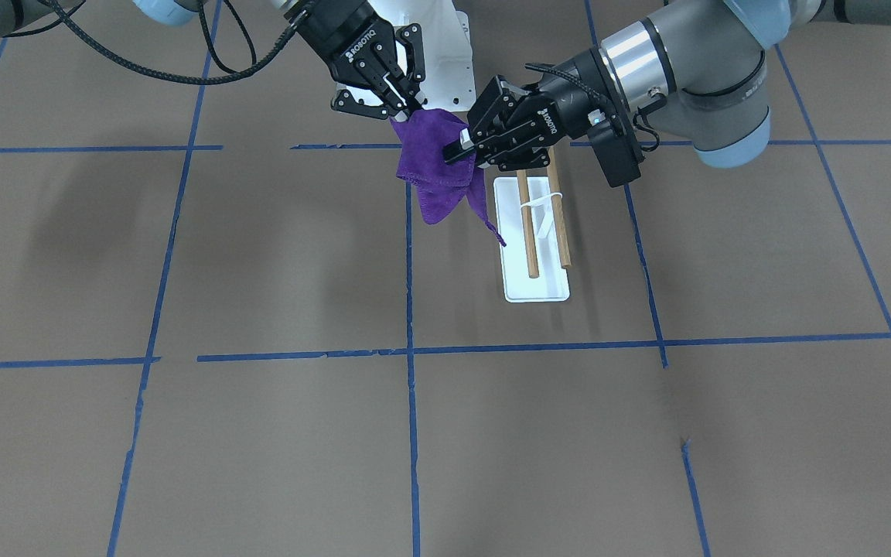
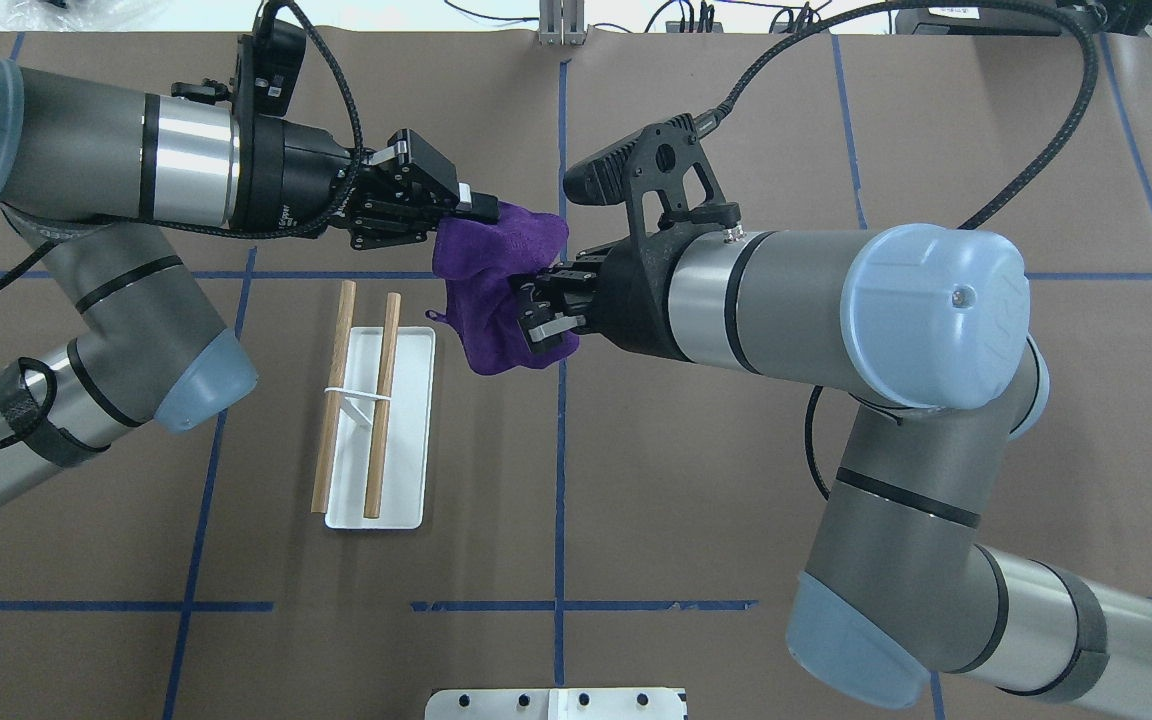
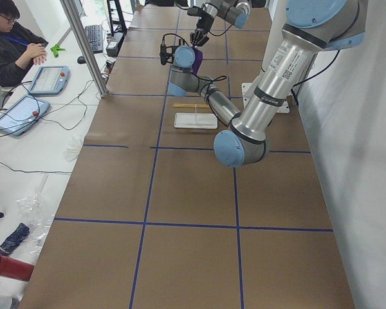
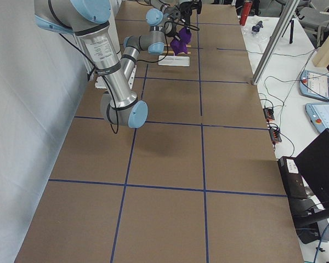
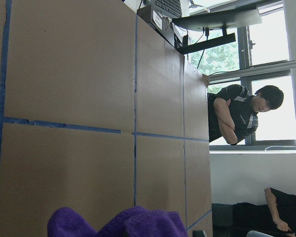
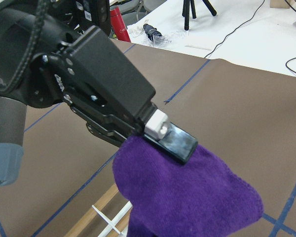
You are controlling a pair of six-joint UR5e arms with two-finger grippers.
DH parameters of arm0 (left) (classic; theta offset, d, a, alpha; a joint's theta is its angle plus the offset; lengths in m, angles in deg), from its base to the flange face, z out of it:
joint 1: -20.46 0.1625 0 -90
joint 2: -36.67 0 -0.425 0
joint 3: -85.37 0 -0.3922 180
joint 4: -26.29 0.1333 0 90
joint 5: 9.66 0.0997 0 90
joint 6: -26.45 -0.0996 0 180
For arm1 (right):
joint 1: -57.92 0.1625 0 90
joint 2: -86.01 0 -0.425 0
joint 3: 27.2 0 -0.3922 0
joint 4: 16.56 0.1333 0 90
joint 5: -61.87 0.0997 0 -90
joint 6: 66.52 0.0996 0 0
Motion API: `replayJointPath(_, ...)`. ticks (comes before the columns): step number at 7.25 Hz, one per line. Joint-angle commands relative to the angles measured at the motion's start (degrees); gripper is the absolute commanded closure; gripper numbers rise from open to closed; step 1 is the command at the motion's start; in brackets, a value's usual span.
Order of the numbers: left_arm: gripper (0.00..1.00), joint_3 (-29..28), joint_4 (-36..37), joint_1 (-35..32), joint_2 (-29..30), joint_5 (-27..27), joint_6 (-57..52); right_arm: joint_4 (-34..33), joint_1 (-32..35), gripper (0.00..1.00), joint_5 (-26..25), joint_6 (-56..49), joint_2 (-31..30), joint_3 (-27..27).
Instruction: Hang towel on rack
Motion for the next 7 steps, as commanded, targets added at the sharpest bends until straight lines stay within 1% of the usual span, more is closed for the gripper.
replayJointPath(1,1.00,0.34,0.09,-0.09,-0.07,-0.07,0.00,0.00,0.01,1.00,0.24,0.00,-0.01,0.00)
replayJointPath(2,1.00,0.34,0.09,-0.09,-0.07,-0.07,0.00,0.00,0.01,0.64,0.24,0.44,0.08,0.09)
replayJointPath(3,1.00,0.34,0.09,-0.09,-0.07,-0.07,0.00,0.00,-0.25,0.01,-0.02,0.87,-0.01,0.52)
replayJointPath(7,1.00,0.34,0.09,-0.17,-0.16,-0.07,0.00,-0.62,-0.07,0.00,0.33,0.88,-0.45,1.23)
